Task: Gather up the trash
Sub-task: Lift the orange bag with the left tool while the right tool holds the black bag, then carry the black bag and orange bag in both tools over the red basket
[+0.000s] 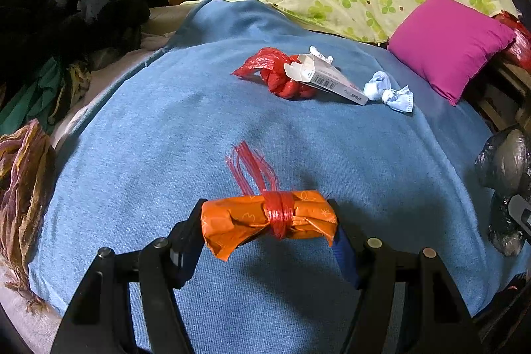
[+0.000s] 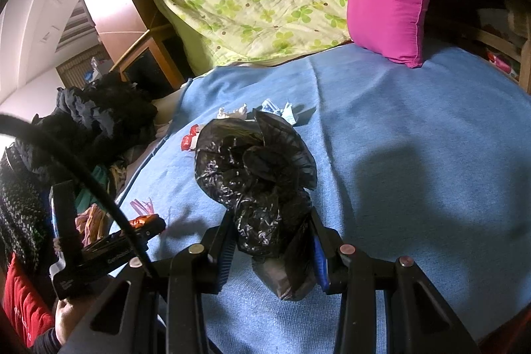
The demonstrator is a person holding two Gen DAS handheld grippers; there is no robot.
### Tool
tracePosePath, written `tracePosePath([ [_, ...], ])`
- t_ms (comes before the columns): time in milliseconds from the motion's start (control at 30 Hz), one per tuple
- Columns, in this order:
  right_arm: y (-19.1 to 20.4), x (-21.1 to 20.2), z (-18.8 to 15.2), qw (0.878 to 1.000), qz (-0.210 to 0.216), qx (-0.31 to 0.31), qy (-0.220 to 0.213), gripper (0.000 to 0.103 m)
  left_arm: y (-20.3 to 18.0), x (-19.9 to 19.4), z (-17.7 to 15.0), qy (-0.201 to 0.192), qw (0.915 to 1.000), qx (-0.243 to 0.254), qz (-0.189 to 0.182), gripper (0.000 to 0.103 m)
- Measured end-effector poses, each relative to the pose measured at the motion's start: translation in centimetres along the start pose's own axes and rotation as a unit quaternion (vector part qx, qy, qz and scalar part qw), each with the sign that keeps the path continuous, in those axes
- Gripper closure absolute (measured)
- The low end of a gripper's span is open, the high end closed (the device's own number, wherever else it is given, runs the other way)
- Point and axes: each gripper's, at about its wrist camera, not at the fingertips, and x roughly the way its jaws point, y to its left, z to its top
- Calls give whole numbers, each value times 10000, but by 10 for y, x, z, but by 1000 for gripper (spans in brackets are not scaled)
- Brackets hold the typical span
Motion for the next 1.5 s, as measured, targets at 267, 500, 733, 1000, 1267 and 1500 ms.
tracePosePath([
  [267,-7,-14,-1,9996,48,244,-92,61,-5,-1,-2,-5,9999,119,21,34],
  [500,-39,-66,3,9967,-156,630,-478,61,-18,-6,-3,53,9994,356,-15,34],
  [733,-71,-130,-2,9919,-490,800,-854,61,-35,-21,-2,9,9984,549,-126,34],
  [1000,-100,-191,-31,9853,-877,1062,-1013,61,-70,-50,1,-158,9954,874,-368,34],
  [1267,-132,-234,-58,9751,-1424,1329,-1064,61,-122,-80,3,-332,9880,1208,-905,34],
  [1500,-166,-262,-85,9612,-1935,1657,-1058,61,-189,-104,-1,-335,9741,1590,-1575,34],
])
